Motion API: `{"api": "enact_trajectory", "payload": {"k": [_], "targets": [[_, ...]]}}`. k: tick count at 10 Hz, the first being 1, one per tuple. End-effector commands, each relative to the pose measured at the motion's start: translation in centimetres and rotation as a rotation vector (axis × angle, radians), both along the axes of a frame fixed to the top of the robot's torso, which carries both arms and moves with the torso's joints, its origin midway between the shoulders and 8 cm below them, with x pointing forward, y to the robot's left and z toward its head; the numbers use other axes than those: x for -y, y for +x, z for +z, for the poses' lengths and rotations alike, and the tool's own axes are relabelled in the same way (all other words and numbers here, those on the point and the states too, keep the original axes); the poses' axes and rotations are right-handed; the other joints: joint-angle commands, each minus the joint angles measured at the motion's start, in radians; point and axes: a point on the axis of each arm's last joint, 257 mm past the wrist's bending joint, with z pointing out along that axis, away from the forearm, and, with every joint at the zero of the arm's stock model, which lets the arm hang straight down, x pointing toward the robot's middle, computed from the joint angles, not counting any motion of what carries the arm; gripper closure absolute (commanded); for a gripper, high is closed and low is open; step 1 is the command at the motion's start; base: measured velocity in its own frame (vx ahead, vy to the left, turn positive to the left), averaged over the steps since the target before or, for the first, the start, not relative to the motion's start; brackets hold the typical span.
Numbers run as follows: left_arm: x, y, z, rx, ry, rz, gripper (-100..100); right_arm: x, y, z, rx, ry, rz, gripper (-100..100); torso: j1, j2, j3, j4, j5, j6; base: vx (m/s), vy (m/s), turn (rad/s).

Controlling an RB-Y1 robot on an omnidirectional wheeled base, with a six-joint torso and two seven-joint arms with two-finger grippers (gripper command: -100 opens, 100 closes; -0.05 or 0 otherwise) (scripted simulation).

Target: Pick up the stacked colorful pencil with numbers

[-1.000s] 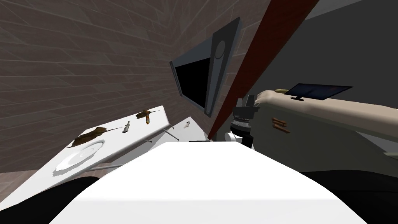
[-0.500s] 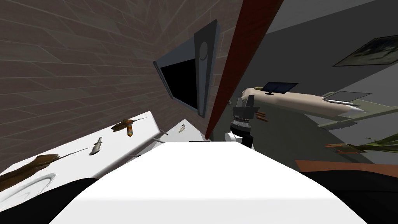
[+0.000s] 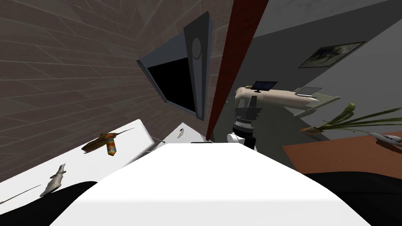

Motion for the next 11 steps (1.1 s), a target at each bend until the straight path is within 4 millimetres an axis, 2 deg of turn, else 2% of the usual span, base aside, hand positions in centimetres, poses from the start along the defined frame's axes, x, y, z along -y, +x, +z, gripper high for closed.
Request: {"api": "enact_trajectory", "payload": {"k": [1, 2, 3, 5, 6, 7, 9, 10, 11], "targets": [[-1.8, -1.0, 0.5, -0.031, 0.026, 0.013, -100, 0.0, 0.0, 0.0, 0.000, 0.000, 0.000, 0, 0.000, 0.000, 0.000, 0.000, 0.000, 0.000, 0.081, 0.065, -0.230], [-3.6, -1.4, 1.2, -0.057, 0.046, 0.032, -100, 0.0, 0.0, 0.0, 0.000, 0.000, 0.000, 0, -0.001, 0.000, 0.000, 0.000, 0.000, -0.001, 0.085, 0.072, -0.360], [-4.1, -1.7, 1.3, -0.065, 0.058, 0.031, -100, 0.0, 0.0, 0.0, 0.000, 0.000, 0.000, 0, -0.001, -0.001, -0.001, 0.000, 0.000, 0.000, 0.058, 0.071, -0.199], [-8.3, -2.1, 2.7, -0.108, 0.119, 0.070, -100, 0.0, 0.0, 0.0, 0.000, 0.000, 0.000, 0, 0.000, 0.001, 0.000, 0.000, 0.000, 0.000, 0.054, 0.111, -0.351], [-8.5, -2.2, 2.7, -0.111, 0.123, 0.069, -100, 0.0, 0.0, 0.0, 0.000, 0.000, 0.000, 0, 0.003, 0.000, 0.000, 0.000, 0.001, 0.000, 0.048, 0.134, -0.172], [-10.4, -2.2, 3.4, -0.123, 0.154, 0.089, -100, 0.0, 0.0, 0.0, 0.000, 0.000, 0.000, 0, 0.003, 0.001, 0.000, 0.000, 0.001, -0.002, 0.041, 0.128, -0.242], [-13.8, -1.5, 4.5, -0.132, 0.208, 0.130, -100, 0.0, 0.0, 0.0, 0.000, 0.000, 0.000, 0, 0.007, 0.001, 0.000, 0.000, 0.002, 0.000, 0.036, 0.252, -0.380], [-13.8, -1.5, 4.5, -0.132, 0.208, 0.130, -100, 0.0, 0.0, 0.0, 0.000, 0.000, 0.000, 0, 0.012, 0.000, 0.000, 0.000, 0.003, -0.001, 0.016, 0.204, -0.099], [-15.2, -1.1, 5.0, -0.130, 0.231, 0.150, -100, 0.0, 0.0, 0.0, 0.000, 0.000, 0.000, 0, 0.008, 0.001, 0.001, 0.001, 0.003, -0.002, -0.018, 0.146, -0.150]]}}
